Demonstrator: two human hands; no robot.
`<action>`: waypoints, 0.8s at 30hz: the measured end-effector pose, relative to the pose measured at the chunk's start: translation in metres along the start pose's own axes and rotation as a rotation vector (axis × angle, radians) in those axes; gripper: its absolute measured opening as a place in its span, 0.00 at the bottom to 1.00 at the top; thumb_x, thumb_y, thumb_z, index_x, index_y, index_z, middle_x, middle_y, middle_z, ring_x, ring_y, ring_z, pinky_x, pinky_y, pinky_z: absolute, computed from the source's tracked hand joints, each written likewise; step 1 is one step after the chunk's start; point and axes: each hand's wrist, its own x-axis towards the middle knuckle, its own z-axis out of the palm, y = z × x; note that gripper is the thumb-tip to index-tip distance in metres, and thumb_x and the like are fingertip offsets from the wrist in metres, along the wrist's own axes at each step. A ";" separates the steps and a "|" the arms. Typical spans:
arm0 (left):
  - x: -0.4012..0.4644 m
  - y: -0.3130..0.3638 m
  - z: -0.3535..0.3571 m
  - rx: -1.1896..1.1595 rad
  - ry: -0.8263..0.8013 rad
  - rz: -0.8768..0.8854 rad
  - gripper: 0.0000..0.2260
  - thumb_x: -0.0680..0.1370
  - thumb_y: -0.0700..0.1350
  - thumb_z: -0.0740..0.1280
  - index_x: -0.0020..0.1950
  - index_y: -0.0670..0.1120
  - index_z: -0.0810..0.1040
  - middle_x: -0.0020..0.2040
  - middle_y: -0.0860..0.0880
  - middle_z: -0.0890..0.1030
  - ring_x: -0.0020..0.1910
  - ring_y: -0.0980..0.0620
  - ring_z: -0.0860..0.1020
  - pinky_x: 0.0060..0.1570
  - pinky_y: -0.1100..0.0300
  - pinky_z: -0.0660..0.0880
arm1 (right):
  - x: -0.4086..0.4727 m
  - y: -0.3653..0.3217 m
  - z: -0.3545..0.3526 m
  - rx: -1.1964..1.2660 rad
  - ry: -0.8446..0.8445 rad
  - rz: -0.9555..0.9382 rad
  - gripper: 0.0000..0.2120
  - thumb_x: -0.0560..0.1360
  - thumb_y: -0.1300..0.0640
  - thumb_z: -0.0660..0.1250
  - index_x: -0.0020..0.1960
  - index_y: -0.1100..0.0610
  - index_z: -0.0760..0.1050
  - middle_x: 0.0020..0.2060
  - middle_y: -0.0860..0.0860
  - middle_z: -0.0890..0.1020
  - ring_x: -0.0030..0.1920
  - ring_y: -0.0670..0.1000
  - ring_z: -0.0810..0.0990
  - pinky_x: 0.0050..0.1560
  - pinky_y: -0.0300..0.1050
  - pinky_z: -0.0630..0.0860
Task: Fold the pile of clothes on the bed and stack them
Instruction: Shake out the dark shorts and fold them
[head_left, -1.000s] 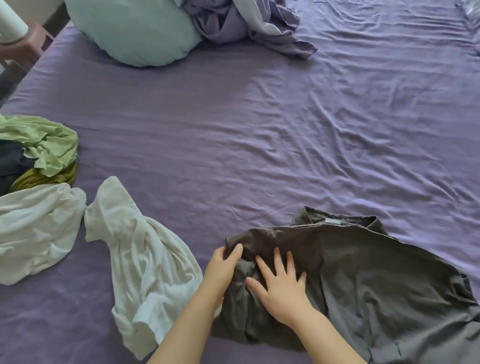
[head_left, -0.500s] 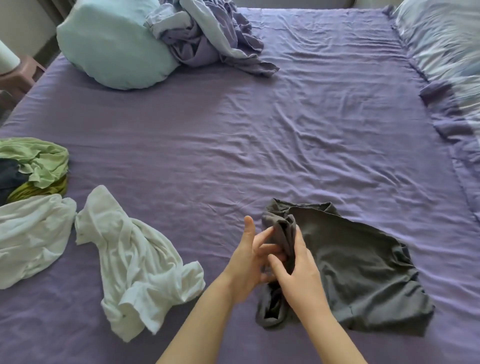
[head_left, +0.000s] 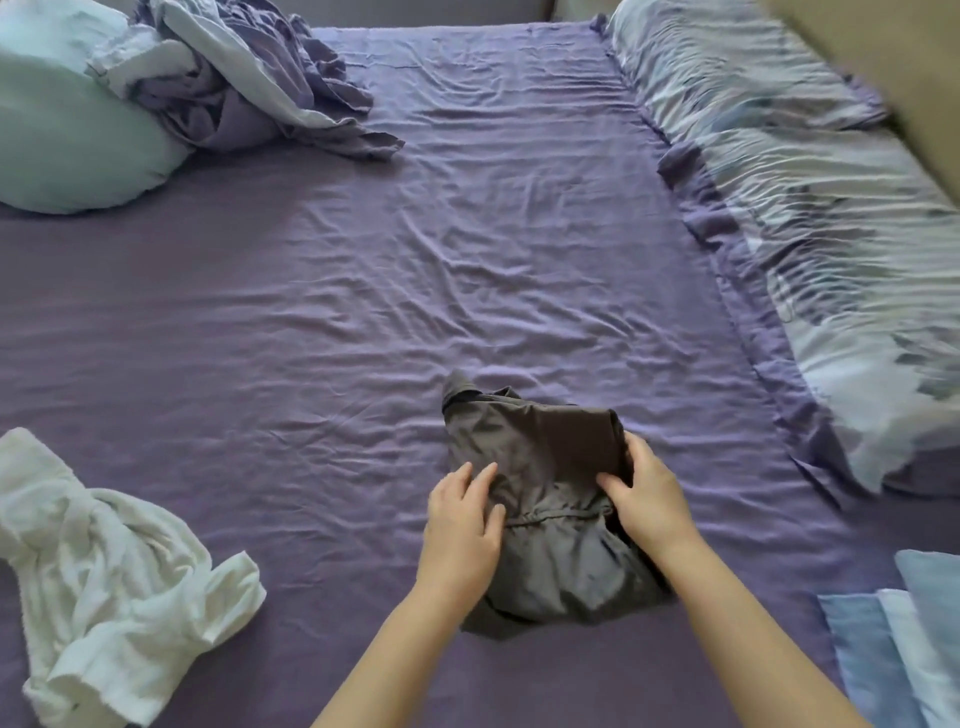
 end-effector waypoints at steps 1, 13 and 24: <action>0.001 0.004 0.009 0.085 -0.021 0.016 0.22 0.82 0.48 0.57 0.77 0.54 0.59 0.78 0.49 0.55 0.76 0.49 0.50 0.73 0.56 0.50 | 0.006 0.006 -0.006 -0.014 -0.007 0.018 0.24 0.75 0.65 0.66 0.70 0.57 0.68 0.61 0.56 0.78 0.61 0.57 0.75 0.56 0.46 0.71; 0.040 0.014 0.083 0.646 -0.169 0.167 0.30 0.77 0.66 0.39 0.78 0.59 0.43 0.79 0.48 0.39 0.76 0.45 0.33 0.69 0.41 0.29 | 0.045 0.058 -0.016 -0.314 0.052 0.105 0.30 0.78 0.59 0.61 0.77 0.55 0.54 0.72 0.55 0.67 0.69 0.59 0.66 0.64 0.51 0.66; 0.040 -0.024 0.104 0.693 -0.128 0.202 0.29 0.78 0.66 0.51 0.75 0.54 0.66 0.75 0.44 0.65 0.75 0.43 0.61 0.68 0.36 0.52 | 0.029 0.113 0.050 -0.751 -0.038 -0.051 0.39 0.67 0.30 0.20 0.74 0.42 0.36 0.77 0.60 0.41 0.77 0.60 0.42 0.73 0.61 0.47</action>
